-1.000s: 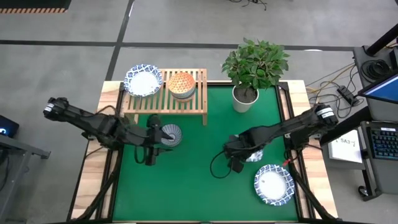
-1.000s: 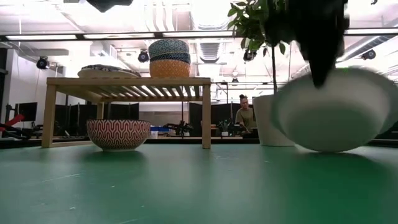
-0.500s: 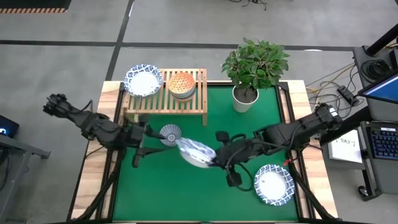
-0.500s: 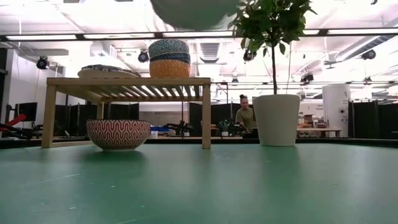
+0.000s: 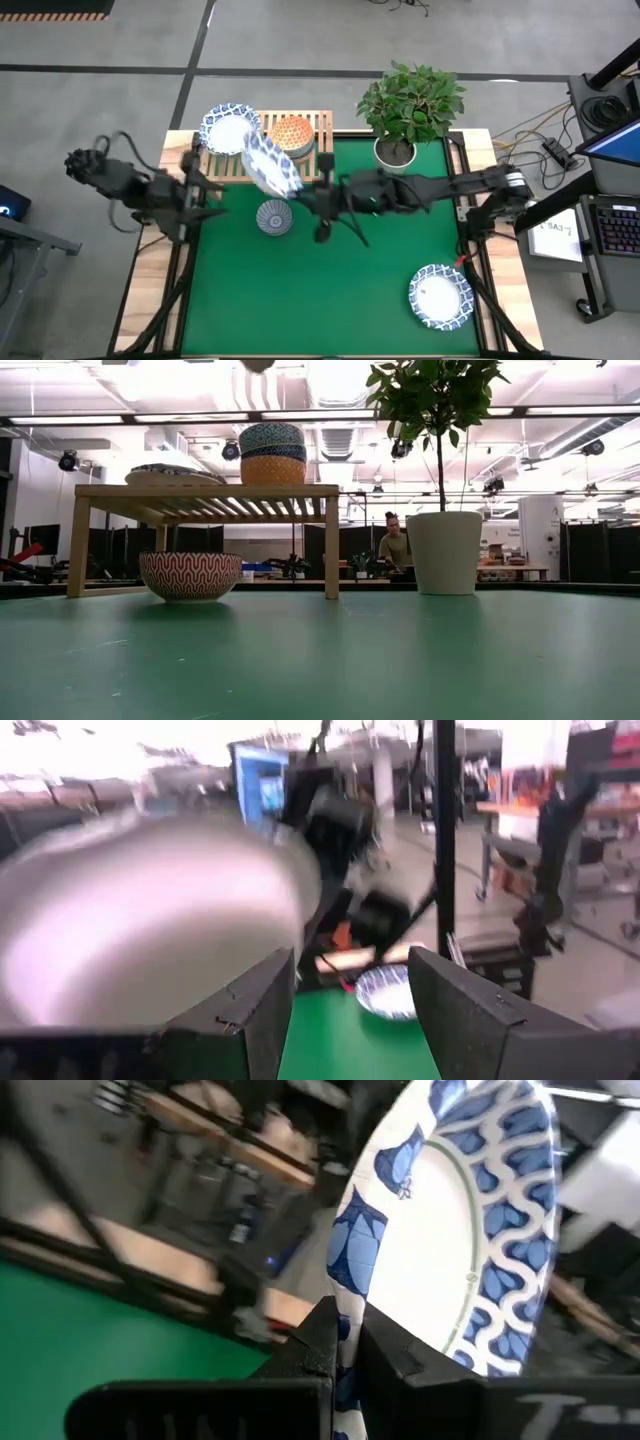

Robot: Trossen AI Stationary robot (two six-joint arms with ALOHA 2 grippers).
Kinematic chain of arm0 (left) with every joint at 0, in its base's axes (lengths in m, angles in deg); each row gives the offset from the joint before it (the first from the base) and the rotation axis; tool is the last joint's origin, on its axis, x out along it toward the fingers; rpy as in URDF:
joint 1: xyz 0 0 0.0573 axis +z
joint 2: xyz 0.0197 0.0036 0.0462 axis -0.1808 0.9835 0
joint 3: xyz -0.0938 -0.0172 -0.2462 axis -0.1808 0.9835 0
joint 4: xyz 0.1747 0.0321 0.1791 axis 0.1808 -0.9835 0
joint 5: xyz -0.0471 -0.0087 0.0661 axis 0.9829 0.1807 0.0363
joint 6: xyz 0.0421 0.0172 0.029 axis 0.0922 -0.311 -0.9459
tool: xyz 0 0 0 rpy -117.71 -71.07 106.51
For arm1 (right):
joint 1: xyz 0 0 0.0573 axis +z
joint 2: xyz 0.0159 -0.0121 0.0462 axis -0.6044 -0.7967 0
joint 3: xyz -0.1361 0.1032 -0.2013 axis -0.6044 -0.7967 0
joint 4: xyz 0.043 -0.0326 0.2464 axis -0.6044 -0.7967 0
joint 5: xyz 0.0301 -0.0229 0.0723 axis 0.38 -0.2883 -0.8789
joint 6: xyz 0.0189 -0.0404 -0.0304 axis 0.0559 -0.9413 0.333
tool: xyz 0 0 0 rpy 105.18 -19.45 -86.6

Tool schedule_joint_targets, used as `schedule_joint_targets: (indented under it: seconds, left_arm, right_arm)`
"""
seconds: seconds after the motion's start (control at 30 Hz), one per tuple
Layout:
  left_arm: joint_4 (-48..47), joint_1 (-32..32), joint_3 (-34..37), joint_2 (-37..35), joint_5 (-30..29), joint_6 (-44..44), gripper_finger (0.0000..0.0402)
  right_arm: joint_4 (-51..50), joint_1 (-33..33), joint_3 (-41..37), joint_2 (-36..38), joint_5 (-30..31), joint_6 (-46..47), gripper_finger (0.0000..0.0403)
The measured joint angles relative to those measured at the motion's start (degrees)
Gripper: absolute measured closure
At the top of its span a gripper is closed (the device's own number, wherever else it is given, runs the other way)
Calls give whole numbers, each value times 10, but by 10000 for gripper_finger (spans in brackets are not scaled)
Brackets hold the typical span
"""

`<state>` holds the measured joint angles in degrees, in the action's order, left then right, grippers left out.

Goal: Place and stack bowls onto a shelf
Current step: Stack the top white bowl on top of the other white bowl on the shelf

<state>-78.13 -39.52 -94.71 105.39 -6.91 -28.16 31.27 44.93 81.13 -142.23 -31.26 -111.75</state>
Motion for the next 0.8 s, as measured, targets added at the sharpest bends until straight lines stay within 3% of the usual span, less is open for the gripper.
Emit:
schedule_joint_targets:
  seconds: [0.2,0.5,0.8]
  left_arm:
    - [-4,1,2,-82,-43,-39,222]
    - [-21,0,12,-145,-44,-46,222]
    - [-37,0,30,-161,-41,-29,222]
  right_arm:
    - [24,-69,69,-84,-2,-28,391]
    - [27,-134,261,-257,-9,-74,391]
    - [10,-167,393,-374,57,-126,390]
